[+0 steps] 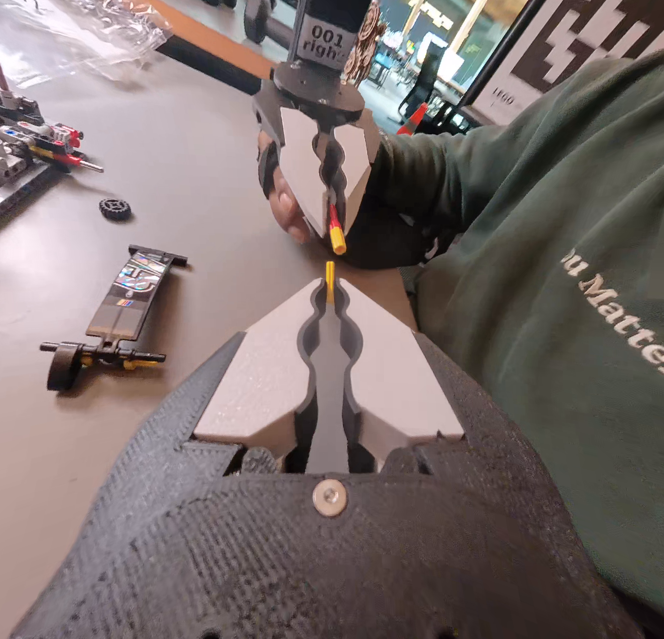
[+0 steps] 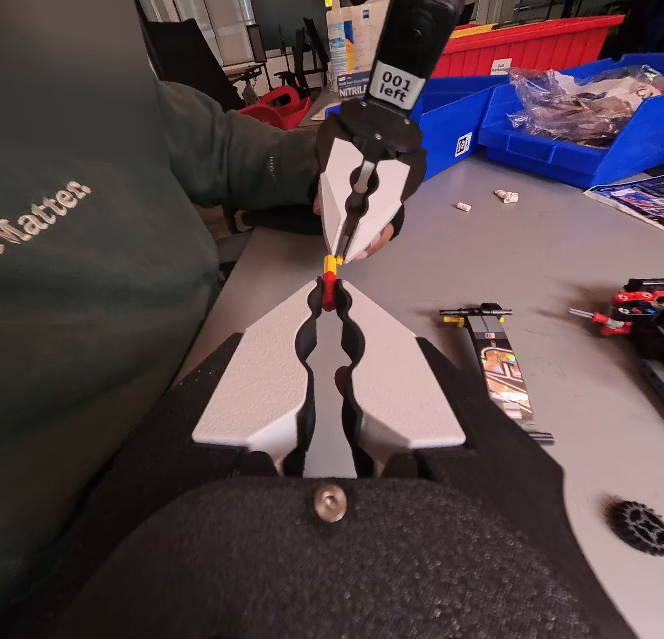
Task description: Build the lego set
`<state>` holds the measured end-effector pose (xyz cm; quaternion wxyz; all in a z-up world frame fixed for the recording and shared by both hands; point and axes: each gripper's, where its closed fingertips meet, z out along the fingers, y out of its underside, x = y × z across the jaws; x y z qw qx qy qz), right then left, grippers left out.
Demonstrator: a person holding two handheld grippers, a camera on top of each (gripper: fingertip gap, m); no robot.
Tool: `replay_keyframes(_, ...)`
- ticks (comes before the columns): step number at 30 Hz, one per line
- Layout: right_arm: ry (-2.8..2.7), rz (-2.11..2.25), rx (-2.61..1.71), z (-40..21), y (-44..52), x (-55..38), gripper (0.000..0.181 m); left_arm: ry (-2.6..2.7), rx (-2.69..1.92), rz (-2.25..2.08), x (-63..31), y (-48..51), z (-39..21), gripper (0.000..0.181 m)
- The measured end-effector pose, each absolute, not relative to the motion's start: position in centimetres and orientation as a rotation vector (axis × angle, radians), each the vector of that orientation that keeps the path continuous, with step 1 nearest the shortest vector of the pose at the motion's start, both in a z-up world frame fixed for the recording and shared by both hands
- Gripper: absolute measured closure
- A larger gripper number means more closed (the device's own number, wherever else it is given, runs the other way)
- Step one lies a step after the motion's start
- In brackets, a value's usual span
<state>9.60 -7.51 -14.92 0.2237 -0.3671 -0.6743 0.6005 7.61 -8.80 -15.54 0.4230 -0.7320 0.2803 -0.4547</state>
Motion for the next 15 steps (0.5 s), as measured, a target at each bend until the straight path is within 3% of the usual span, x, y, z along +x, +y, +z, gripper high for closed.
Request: replay_keyframes(15, -1.902, 1.816, -1.118, -16.5, -8.0, 6.3, 0.178, 0.528, -1.928, -1.321, 5.1, -9.8, -16.3, 0.18)
